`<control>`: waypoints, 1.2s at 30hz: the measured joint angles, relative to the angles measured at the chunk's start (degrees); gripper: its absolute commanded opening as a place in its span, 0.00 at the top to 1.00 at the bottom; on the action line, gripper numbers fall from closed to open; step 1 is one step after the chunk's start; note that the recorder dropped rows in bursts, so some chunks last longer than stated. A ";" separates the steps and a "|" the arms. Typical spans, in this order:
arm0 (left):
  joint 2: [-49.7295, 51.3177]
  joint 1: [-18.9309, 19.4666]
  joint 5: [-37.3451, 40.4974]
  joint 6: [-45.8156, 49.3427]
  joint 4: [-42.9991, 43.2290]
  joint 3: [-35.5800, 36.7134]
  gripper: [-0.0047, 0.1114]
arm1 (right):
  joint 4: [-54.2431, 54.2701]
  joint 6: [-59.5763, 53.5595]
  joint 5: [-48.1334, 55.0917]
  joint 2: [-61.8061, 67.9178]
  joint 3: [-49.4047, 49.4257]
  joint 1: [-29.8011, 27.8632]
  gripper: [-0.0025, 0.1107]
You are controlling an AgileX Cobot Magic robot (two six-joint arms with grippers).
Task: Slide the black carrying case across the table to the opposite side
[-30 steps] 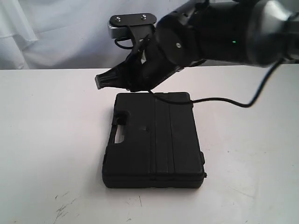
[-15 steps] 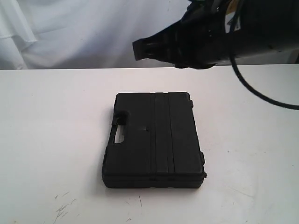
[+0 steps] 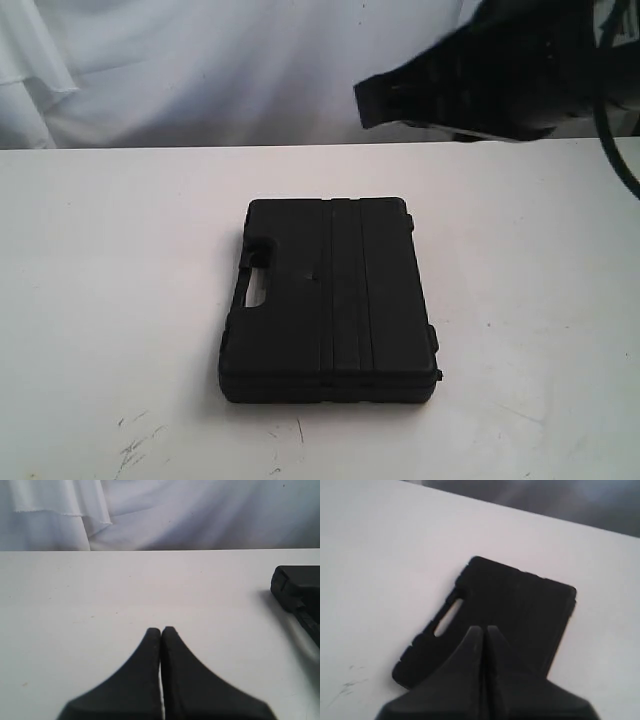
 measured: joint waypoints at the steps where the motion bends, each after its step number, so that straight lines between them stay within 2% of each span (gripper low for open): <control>1: 0.00 0.00 0.00 0.00 0.00 0.00 0.96 | -1.00 1.57 2.12 -0.27 0.00 0.00 0.98; 8: 0.00 0.00 0.00 0.00 0.00 0.00 0.96 | -4.91 7.22 8.90 -2.11 0.39 -1.23 0.98; 15: 0.00 0.00 0.00 0.00 0.00 0.00 0.96 | -5.38 7.62 -0.04 -9.15 9.51 -7.39 0.98; 20: 0.00 0.00 0.00 0.00 0.00 0.00 0.96 | -5.72 7.65 -9.55 -16.27 20.37 -14.27 0.98; 27: 0.00 0.00 0.00 0.00 0.00 0.00 0.96 | -5.87 7.75 -16.86 -26.94 32.08 -24.49 0.98; 36: 0.00 0.00 0.00 0.00 0.00 0.00 0.96 | -6.08 7.75 -19.86 -42.41 42.68 -36.27 0.98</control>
